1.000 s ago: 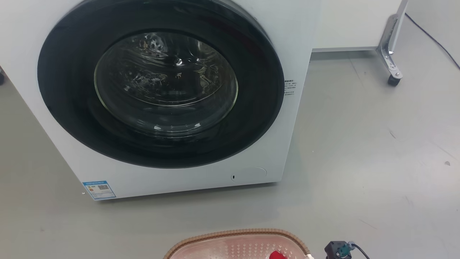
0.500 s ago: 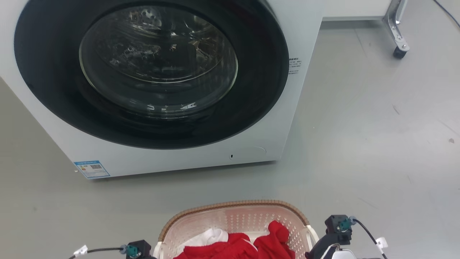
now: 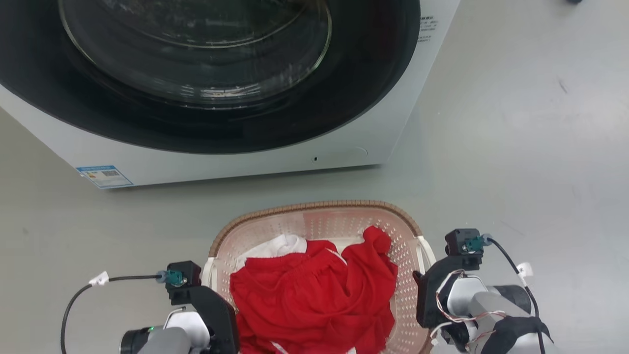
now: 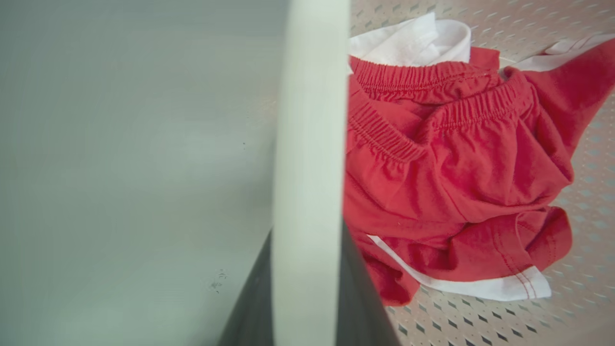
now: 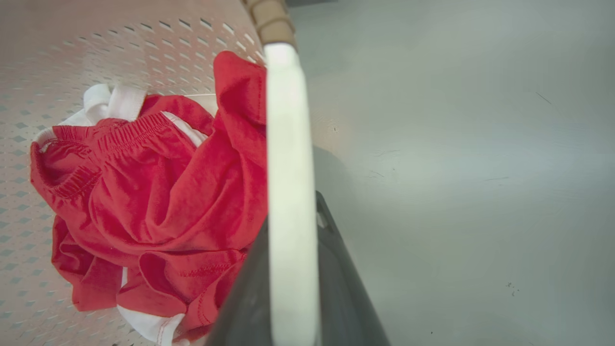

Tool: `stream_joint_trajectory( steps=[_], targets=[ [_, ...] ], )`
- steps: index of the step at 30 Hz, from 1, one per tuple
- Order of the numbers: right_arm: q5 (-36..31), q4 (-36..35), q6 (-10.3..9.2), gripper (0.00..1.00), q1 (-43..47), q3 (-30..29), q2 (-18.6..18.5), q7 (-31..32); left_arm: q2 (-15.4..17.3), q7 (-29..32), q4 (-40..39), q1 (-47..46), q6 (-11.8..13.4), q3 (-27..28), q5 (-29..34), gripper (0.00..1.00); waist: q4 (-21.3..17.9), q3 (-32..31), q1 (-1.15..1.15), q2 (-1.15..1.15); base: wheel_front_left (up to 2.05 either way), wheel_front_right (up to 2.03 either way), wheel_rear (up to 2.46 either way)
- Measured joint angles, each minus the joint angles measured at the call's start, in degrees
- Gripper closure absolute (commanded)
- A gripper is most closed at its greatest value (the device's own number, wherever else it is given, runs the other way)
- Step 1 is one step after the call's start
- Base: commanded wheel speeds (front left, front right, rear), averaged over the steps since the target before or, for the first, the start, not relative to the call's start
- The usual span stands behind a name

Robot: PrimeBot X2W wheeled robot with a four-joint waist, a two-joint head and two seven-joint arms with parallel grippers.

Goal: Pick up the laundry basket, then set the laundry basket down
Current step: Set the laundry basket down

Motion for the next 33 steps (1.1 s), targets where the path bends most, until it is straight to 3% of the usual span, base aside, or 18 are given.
stream_joint_trajectory(
  steps=[33],
  targets=[
    [-1.8, -1.1, -1.57, 1.00, -17.2, -1.5, -1.4, -10.7, 1.9, -8.9, -2.0, -18.2, 1.6, -1.3, 4.4, 1.00, 0.5, 26.2, 0.00, 0.00, 0.00, 0.00, 0.00]
  ],
)
